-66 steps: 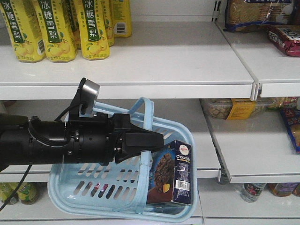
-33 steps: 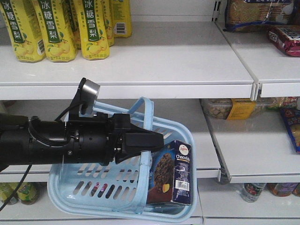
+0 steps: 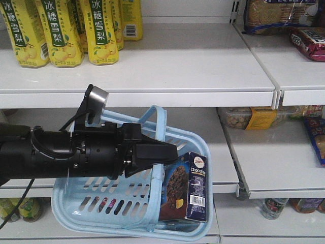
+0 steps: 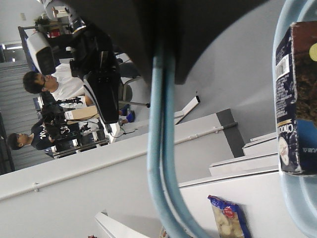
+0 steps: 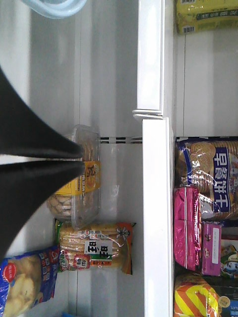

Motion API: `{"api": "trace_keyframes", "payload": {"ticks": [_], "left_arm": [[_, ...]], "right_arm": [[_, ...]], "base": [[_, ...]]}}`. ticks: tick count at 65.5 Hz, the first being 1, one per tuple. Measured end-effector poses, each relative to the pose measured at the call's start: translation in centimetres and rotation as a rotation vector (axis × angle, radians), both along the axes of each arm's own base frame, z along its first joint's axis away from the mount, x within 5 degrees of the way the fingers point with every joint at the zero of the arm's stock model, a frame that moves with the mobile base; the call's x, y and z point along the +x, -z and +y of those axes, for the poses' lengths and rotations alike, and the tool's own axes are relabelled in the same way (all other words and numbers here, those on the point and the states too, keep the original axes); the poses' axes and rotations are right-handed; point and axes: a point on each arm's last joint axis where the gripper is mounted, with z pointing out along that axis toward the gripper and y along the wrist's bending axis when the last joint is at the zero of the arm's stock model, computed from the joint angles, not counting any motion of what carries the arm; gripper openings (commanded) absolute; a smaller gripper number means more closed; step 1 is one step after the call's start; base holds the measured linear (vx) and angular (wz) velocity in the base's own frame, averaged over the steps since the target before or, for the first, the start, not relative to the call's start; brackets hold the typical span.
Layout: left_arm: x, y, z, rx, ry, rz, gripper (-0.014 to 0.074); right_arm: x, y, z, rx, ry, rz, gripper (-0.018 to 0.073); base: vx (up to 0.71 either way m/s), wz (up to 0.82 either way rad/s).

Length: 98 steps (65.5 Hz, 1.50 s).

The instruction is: Left arm holds basket, right arm returns cookies

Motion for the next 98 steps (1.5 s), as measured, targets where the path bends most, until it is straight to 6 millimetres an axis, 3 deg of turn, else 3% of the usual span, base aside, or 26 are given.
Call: {"api": "trace_keyframes", "payload": {"ticks": [12, 19, 32, 46, 56, 81, 98], "left_arm": [[0.0, 0.0, 0.0, 0.0, 0.0, 0.0, -0.0006], [0.0, 0.0, 0.0, 0.0, 0.0, 0.0, -0.0006], [0.0, 0.0, 0.0, 0.0, 0.0, 0.0, -0.0006], [0.0, 0.0, 0.0, 0.0, 0.0, 0.0, -0.0006], [0.0, 0.0, 0.0, 0.0, 0.0, 0.0, -0.0006], [0.0, 0.0, 0.0, 0.0, 0.0, 0.0, -0.0006], [0.0, 0.0, 0.0, 0.0, 0.0, 0.0, -0.0006]], "right_arm": [[2.2, -3.2, 0.0, 0.003, 0.0, 0.133, -0.0006], [3.9, -4.1, 0.1, 0.047, -0.002, 0.205, -0.0005], [5.9, -3.2, 0.2, 0.121, 0.001, 0.324, -0.0003], [6.4, -3.1, 0.2, 0.129, 0.004, 0.327, 0.0022], [6.5, -3.3, 0.1, 0.133, 0.005, 0.316, 0.0114], [6.5, -3.4, 0.1, 0.137, 0.005, 0.31, 0.0477], [6.5, -3.4, 0.5, 0.256, -0.014, 0.315, 0.0517]], "base": [[0.0, 0.0], [0.0, 0.0], [0.0, 0.0], [0.0, 0.0], [0.0, 0.0], [0.0, 0.0], [0.0, 0.0]]}}
